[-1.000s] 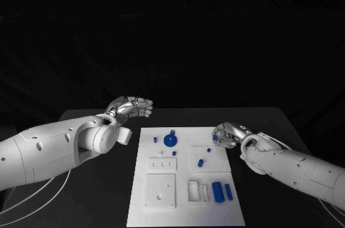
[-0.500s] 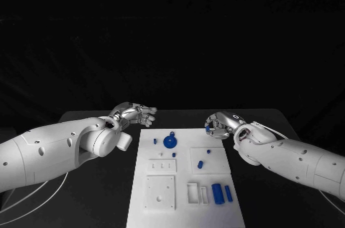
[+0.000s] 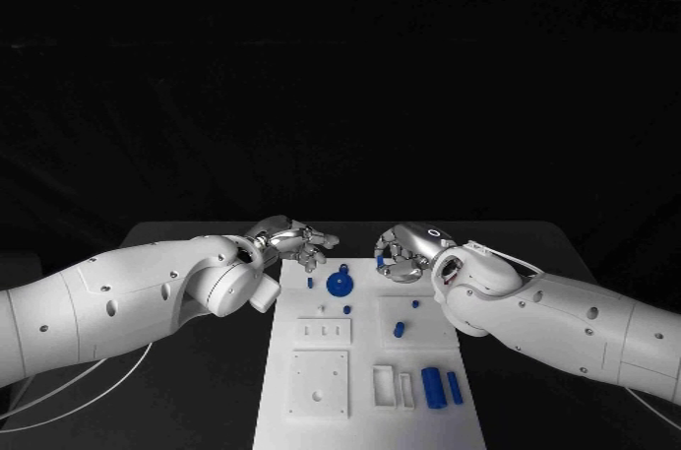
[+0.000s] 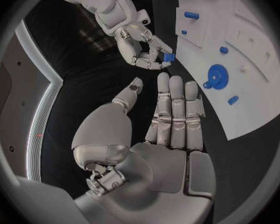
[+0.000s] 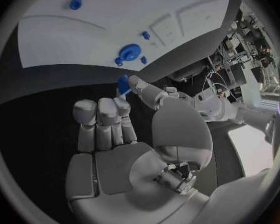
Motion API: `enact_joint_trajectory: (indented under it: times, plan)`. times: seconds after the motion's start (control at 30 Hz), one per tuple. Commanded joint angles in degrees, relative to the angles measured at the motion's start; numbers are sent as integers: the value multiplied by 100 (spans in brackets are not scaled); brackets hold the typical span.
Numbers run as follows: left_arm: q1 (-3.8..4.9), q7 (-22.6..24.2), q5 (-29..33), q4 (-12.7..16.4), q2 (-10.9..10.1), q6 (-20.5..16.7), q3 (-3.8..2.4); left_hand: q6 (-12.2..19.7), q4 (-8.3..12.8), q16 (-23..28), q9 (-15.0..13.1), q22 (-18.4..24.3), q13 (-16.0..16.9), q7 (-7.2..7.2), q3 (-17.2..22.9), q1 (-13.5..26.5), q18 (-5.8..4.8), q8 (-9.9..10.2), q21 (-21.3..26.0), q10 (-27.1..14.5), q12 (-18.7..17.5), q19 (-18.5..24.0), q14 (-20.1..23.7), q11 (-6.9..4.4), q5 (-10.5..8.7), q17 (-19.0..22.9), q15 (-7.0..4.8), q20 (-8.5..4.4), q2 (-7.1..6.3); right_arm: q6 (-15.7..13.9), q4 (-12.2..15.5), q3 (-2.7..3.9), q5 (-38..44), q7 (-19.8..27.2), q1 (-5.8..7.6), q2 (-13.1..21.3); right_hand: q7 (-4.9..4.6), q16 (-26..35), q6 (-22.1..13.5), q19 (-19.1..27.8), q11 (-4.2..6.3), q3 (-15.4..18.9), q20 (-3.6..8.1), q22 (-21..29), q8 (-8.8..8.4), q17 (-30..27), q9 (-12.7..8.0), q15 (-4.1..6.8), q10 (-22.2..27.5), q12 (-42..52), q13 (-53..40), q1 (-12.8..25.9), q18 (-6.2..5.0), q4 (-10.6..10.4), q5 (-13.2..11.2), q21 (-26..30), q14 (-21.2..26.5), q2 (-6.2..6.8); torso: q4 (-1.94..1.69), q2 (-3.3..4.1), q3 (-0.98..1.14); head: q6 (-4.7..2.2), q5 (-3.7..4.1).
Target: Assemble the parts on the task board
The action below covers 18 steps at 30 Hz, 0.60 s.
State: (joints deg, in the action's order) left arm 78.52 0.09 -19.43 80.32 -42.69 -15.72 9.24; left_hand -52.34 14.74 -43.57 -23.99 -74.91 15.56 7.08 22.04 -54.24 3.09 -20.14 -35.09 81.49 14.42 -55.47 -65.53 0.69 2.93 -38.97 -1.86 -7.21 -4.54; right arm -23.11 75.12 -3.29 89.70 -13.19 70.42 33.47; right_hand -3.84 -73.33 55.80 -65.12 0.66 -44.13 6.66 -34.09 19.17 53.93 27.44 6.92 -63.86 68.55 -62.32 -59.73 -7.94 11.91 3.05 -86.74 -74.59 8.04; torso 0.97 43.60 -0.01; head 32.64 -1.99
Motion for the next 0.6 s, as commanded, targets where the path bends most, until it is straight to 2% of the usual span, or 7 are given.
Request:
enact_joint_trajectory:
  times: [0.03, 0.17, 0.23, 0.33, 0.47, 0.6]
  plan:
    - [3, -470, -442, 46, 66, 16, 3, 10, -48, -61, 5, -142, 60, -14, -3, 79, 48, 30, -56, 47, 50, 8, -7, -7, -7, -9, -61, -60, -19, 226, 166, 7, 392, -453, 7, -50, -163, 30, 202, -26, 31, 5, 22, -6, 25, 10, 10, 27, 2, -30, 5, 45, -706, -41, 34, 33, -3, 17, 3, -35, -8, 4, -62]
    - [3, -685, -624, 63, 159, -22, 14, 1, -152, -128, 5, -134, 152, -16, -10, 222, 38, 57, -120, 6, 102, 34, 18, -9, -9, 1, -75, -84, -65, 251, 331, 7, 448, -537, 7, -155, -161, 32, 206, -31, 32, 0, 24, -8, 26, 11, 12, 29, -1, -32, 6, 47, -706, -49, 43, 34, -3, 24, -1, -65, -16, 21, -105]
    - [3, -788, -708, 48, 211, -26, 15, 18, -285, -136, 10, -126, 186, -7, -53, 430, 29, 81, -127, -43, 108, 73, 58, 0, -12, 18, -67, -85, -92, 269, 412, 7, 479, -575, 7, -183, -160, 33, 207, -33, 33, -2, 25, -9, 26, 12, 12, 29, -2, -33, 7, 50, -706, -55, 46, 35, -3, 31, 1, -78, -21, 31, -125]
    - [3, -950, -860, 71, 213, 11, 18, 65, -345, -127, 20, -119, 216, 13, -47, 517, 25, 121, -120, -129, 94, 140, 128, 21, -15, 45, -50, -78, -166, 277, 453, 7, 521, -611, 7, -250, -159, 35, 208, -35, 34, -5, 26, -10, 25, 12, 13, 30, -4, -35, 8, 54, -706, -64, 50, 37, -3, 38, -4, -87, -24, 41, -116]
    - [3, -1125, -1018, 90, 230, 195, 23, 104, -523, -145, 34, -113, 283, 30, 4, 689, 32, 164, -125, -199, 106, 210, 182, 38, -14, 83, -32, -63, -284, 290, 470, 7, 548, -650, 6, -305, -158, 38, 210, -39, 35, -11, 28, -11, 23, 13, 14, 31, -6, -38, 10, 60, -706, -77, 57, 40, -3, 53, 10, -81, -18, 37, -110]
    - [3, -1200, -1147, 116, 233, 263, 27, 70, -661, -161, 28, -111, 332, 27, 55, 794, 39, 157, -135, -244, 115, 246, 214, 38, -13, 111, -24, -54, -316, 305, 501, 7, 572, -668, 6, -321, -158, 39, 211, -41, 36, -14, 29, -11, 23, 13, 15, 32, -7, -39, 10, 61, -706, -82, 59, 42, -4, 55, 2, -77, -21, 41, -103]
